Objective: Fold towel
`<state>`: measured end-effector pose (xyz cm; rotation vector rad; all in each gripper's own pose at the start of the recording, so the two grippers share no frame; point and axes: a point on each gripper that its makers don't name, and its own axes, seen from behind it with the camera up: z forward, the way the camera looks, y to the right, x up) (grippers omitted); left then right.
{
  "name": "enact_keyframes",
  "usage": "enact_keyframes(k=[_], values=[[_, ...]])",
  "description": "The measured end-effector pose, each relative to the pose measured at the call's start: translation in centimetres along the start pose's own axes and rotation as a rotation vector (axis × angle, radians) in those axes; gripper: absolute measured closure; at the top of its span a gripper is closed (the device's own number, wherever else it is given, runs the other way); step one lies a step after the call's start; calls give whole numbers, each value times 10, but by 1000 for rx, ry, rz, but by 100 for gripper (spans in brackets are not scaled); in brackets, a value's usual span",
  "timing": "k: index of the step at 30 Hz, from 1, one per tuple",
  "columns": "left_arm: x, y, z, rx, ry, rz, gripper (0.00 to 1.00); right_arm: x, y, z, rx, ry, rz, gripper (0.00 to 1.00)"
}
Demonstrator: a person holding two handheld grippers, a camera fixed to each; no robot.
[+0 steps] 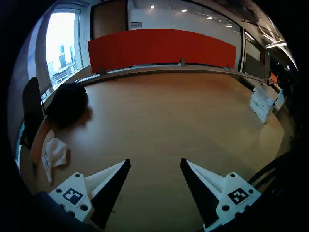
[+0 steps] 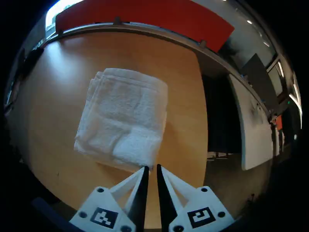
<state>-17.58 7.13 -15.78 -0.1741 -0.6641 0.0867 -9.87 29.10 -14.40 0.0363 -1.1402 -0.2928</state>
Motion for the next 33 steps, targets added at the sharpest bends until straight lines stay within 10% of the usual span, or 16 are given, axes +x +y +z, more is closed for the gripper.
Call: enact_keyframes(k=[9,33], values=[[0,1,0,-2,2,-2,4,2,1,-6,-9,15,2,9],[4,-4,-6,5,23,-21,3,33,-14,-18,-2,160,169,0]])
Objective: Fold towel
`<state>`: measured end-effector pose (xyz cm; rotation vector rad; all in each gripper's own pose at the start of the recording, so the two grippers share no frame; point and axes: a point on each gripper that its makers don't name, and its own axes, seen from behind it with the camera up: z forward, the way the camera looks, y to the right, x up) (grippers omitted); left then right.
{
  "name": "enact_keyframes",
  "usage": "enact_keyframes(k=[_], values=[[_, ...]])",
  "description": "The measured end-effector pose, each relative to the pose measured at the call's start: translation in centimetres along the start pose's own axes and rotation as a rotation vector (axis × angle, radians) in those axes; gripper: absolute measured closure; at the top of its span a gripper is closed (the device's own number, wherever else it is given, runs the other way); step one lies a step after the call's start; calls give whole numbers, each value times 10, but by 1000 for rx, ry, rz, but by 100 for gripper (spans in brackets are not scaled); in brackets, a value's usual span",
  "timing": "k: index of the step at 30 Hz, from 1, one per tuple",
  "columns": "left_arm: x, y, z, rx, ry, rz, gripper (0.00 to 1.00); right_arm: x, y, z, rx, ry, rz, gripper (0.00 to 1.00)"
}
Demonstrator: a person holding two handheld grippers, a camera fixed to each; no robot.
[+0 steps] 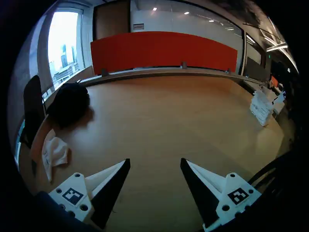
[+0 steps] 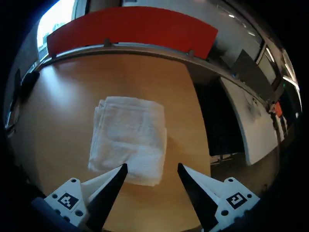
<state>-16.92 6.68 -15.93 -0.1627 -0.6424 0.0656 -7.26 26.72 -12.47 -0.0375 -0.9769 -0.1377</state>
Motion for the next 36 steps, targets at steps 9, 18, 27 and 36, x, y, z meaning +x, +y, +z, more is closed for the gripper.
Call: enact_keyframes(k=[9,18,27,36], values=[[1,-2,1,8,3,-21,3,16,-10,-1,-32,95,127,0],[0,-3,1,23,5,-37,4,31,-15,1,-72,166,254,0],[0,-6,0,43,10,-68,3,37,-19,-4,-97,206,271,0],[2,-7,1,45,14,-66,4,61,-10,-21,-181,305,225,0]])
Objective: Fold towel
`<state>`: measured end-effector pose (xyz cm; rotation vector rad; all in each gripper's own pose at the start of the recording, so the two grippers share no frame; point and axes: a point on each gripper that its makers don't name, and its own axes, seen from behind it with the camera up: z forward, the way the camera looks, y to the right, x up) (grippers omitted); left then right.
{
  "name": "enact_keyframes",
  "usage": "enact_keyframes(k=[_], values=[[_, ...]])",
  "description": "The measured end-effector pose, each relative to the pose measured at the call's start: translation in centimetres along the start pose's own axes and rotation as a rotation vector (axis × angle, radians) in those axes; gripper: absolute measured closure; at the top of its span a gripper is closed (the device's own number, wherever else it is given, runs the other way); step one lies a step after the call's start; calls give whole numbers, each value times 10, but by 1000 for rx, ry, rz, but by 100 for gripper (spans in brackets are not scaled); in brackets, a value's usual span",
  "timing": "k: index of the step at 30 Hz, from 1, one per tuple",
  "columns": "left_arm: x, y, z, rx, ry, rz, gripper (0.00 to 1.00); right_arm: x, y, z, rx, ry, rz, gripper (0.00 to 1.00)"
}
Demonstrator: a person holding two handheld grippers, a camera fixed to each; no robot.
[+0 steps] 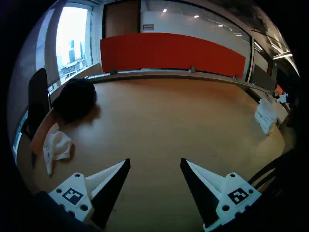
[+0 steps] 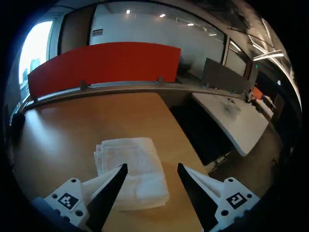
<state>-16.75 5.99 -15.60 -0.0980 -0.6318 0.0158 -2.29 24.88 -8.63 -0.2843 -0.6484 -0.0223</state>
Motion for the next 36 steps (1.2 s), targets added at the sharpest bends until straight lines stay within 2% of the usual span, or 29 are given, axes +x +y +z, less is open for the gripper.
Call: enact_keyframes(k=[5,14,20,29,36], values=[[4,1,1,-3,5,6,3,24,-5,-7,-8,90,-6,0],[10,-1,2,1,11,13,3,65,-10,-18,-29,240,18,0],[13,-3,2,4,16,9,3,93,-18,-32,-37,383,1,0],[19,-2,4,5,27,14,3,105,-30,-38,-13,438,39,0],[32,-5,5,9,57,8,4,118,-48,-45,17,464,30,0]])
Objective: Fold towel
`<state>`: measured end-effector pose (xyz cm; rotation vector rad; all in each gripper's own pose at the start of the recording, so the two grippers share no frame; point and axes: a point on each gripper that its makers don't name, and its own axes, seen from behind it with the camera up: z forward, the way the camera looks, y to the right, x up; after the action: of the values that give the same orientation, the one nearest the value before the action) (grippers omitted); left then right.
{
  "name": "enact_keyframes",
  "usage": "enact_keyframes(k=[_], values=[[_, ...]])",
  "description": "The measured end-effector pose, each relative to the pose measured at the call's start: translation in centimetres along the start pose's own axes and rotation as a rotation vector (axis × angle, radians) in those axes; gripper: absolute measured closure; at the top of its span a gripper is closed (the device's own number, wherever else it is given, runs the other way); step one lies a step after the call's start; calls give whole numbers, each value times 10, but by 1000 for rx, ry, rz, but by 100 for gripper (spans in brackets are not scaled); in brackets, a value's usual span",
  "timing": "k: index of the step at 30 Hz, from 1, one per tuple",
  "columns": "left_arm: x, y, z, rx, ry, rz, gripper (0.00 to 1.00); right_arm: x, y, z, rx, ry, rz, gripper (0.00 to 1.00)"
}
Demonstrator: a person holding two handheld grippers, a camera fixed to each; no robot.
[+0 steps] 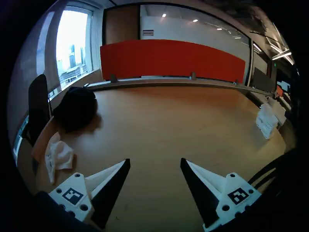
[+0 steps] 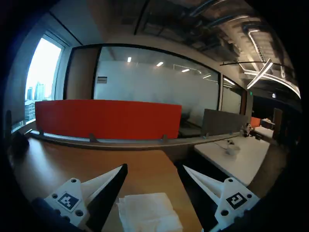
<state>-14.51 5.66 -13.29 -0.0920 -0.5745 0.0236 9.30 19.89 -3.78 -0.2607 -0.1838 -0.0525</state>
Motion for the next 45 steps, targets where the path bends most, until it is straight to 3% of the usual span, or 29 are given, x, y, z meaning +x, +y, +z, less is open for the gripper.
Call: enact_keyframes(k=[10,33,45], values=[[37,-8,3,14,81,-6,3,16,-43,0,81,25,-4,0],[169,-28,10,36,335,-1,4,47,-155,-5,240,73,47,0],[230,-34,1,47,467,-19,3,62,-222,-14,333,96,73,0]])
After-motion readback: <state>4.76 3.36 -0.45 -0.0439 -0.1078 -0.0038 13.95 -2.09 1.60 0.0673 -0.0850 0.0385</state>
